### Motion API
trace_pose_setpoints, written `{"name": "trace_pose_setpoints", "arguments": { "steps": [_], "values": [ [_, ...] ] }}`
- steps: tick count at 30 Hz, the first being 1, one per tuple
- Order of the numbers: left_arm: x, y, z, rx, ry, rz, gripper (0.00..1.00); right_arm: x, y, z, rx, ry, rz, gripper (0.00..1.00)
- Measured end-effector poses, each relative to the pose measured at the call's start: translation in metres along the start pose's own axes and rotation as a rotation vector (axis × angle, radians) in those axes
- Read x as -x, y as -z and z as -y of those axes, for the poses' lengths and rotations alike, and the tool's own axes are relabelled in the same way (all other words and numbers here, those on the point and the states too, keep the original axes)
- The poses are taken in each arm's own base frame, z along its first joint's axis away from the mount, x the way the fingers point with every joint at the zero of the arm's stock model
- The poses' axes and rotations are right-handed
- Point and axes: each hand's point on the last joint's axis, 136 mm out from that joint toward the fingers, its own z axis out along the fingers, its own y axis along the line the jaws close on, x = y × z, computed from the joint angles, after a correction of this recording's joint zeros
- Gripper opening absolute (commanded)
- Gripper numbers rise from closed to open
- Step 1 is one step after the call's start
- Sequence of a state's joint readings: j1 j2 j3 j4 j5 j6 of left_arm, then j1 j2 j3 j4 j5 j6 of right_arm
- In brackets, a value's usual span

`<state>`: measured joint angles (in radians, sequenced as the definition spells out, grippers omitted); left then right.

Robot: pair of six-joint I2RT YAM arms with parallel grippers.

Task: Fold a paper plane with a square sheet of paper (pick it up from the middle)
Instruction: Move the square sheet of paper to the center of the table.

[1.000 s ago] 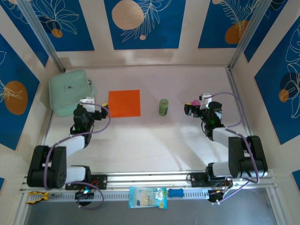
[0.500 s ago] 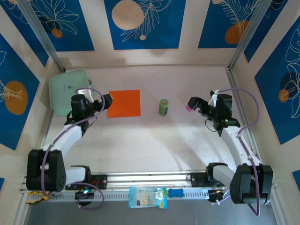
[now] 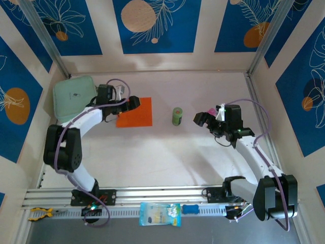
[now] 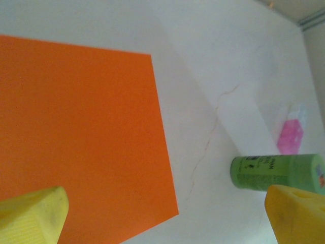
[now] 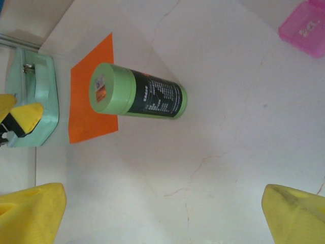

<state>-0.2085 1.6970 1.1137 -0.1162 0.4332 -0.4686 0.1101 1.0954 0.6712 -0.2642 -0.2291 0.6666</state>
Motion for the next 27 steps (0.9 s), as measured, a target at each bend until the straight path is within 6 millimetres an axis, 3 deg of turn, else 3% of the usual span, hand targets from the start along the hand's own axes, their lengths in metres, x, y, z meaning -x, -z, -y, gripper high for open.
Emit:
{"name": "trace_pose_setpoints", "arguments": {
  "steps": [5,10,18,21,27],
  "values": [
    [-0.023,-0.035,-0.007,0.055,-0.003,-0.133,0.98,-0.011,-0.008,-0.001,-0.004,-0.016,-0.044,0.99],
    [-0.049,-0.05,-0.017,0.114,-0.003,-0.223,0.98,-0.017,-0.012,-0.004,-0.001,-0.017,-0.068,0.99],
    [-0.075,-0.051,-0.034,0.18,0.008,-0.283,0.98,-0.029,-0.014,-0.008,-0.003,-0.014,-0.106,0.99],
    [-0.08,-0.049,-0.031,0.177,0.0,-0.274,0.97,-0.037,-0.012,-0.01,-0.001,-0.012,-0.124,0.99],
    [-0.13,-0.028,-0.017,0.169,-0.007,-0.296,0.97,-0.063,-0.004,-0.014,0.008,-0.016,-0.163,0.99]
  ]
}}
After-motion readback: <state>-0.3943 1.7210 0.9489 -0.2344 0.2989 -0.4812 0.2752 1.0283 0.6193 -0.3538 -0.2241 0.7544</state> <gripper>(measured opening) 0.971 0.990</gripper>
